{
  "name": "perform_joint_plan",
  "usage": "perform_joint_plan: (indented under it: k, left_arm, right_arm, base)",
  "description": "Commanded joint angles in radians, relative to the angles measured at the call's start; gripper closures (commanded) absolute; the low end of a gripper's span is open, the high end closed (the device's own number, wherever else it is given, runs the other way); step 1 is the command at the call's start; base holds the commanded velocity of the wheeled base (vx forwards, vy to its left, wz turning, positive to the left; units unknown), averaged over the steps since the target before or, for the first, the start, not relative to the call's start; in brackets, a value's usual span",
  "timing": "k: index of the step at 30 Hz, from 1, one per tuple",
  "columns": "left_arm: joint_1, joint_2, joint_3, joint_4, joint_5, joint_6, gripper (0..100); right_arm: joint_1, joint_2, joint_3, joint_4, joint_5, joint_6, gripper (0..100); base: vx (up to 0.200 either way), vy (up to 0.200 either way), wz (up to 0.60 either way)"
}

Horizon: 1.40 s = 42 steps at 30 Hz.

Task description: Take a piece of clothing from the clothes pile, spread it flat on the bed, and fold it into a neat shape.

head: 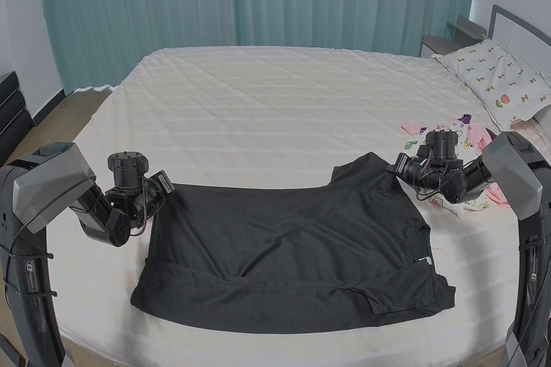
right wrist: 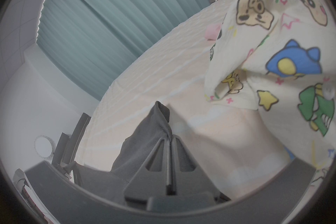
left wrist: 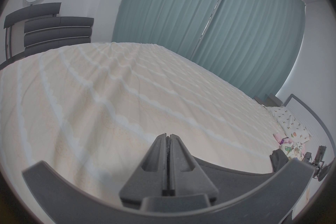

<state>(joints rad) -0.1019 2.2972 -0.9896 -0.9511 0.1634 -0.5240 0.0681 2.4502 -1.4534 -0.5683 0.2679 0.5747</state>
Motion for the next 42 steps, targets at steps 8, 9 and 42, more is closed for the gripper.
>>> perform_joint_plan:
  k: [8,9,42]
  left_arm:
    - [0.050,-0.033,-0.011,-0.009,-0.005,-0.001,100]
    - [0.053,-0.038,-0.011,-0.011,-0.007,-0.001,100]
    - [0.050,-0.234,0.227,-0.012,-0.059,0.012,100]
  right_arm:
    - [-0.044,-0.146,0.156,-0.191,0.010,0.079,100]
    - [-0.047,-0.154,0.174,-0.202,0.011,0.079,100]
    - [-0.094,-0.487,0.685,-0.334,0.205,0.071,100]
  base:
    - [0.000,0.000,0.00]
    - [0.000,0.000,0.00]
    - [0.000,0.000,0.00]
